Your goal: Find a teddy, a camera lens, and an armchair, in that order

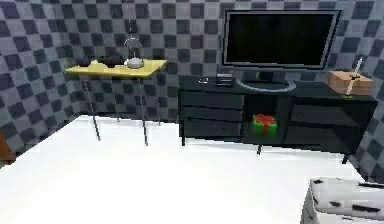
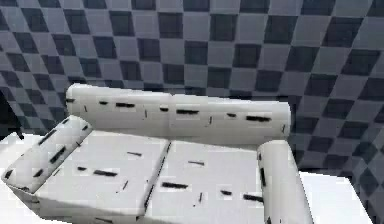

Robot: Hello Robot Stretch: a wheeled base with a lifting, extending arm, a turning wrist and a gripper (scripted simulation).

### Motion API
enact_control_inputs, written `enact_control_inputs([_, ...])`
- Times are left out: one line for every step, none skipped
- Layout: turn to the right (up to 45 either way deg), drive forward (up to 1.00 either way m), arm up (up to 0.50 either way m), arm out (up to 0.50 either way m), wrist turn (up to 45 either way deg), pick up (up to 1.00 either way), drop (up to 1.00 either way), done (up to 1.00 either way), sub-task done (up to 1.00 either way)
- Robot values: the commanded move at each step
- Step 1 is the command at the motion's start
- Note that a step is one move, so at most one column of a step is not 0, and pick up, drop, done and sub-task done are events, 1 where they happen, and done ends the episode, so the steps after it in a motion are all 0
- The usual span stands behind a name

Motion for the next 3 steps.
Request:
enact_control_inputs([0.0, 1.00, 0.00, 0.00, 0.0, 0.00, 0.00, 0.00, 0.00])
enact_control_inputs([-6.0, 0.00, 0.00, 0.00, 0.0, 0.00, 0.00, 0.00, 0.00])
enact_control_inputs([0.0, 0.65, 0.00, 0.00, 0.0, 0.00, 0.00, 0.00, 0.00])
